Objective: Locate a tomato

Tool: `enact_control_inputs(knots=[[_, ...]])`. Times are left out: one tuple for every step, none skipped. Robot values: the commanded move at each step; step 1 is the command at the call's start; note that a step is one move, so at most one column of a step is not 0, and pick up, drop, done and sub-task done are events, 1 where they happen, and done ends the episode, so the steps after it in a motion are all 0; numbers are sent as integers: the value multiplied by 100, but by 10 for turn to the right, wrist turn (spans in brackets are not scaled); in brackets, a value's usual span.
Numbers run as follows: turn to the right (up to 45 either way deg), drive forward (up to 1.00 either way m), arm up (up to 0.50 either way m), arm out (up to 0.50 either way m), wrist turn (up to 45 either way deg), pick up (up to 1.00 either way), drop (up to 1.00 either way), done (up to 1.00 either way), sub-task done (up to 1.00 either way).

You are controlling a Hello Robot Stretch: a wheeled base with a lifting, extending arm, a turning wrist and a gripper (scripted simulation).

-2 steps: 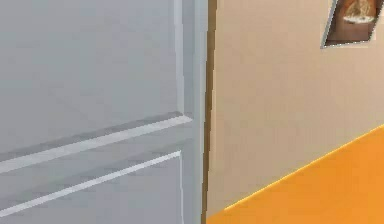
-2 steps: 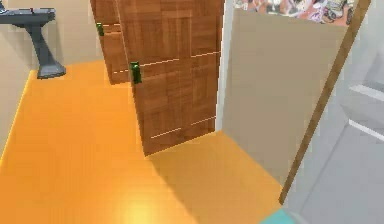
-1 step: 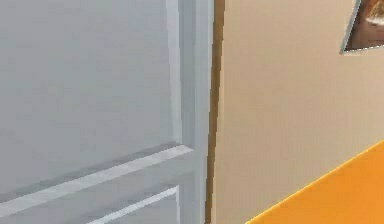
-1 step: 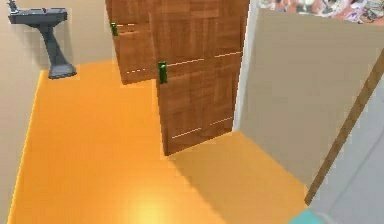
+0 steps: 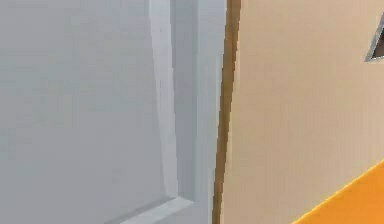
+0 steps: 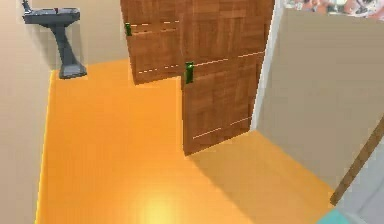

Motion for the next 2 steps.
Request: enact_control_inputs(knots=[[450,0,0,0,0,0,0,0,0],[450,0,0,0,0,0,0,0,0]])
